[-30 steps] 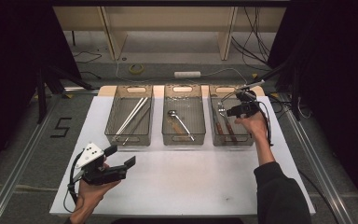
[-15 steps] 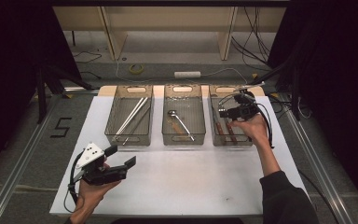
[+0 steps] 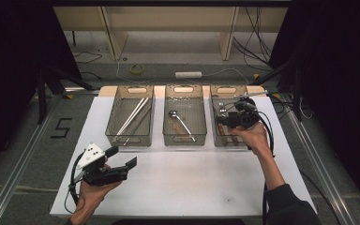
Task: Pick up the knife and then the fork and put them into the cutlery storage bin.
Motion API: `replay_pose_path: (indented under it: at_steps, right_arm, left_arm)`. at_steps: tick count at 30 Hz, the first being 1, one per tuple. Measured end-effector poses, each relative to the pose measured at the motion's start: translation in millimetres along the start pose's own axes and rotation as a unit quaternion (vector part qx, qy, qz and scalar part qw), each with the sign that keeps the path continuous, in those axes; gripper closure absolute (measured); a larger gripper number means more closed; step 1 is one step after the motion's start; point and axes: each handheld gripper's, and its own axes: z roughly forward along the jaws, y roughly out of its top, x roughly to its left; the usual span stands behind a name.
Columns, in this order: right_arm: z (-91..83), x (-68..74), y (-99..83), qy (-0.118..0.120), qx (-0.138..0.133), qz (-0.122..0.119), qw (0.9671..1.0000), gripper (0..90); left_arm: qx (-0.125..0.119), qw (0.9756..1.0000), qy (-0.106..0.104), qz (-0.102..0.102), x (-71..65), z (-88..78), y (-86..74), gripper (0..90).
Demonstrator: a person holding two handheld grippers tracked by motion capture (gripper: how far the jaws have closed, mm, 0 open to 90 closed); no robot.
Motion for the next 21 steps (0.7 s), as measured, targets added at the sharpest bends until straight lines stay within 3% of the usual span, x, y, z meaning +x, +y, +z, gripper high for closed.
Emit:
replay_pose_path:
  at_steps: [7, 21]
  right_arm:
    - [-9.7, 17.4, -11.6, 0.022, -0.027, -0.013, 0.9993, 34.5]
    - [-23.3, 41.4, -35.1, 0.065, -0.078, -0.035, 0.9942, 32.2]
  left_arm:
    - [0.001, 1.0, -0.001, 0.0, 0.1, -0.3, 0.1, 15.5]
    - [0.006, 1.0, -0.003, -0.001, -1.3, 2.5, 0.9, 15.5]
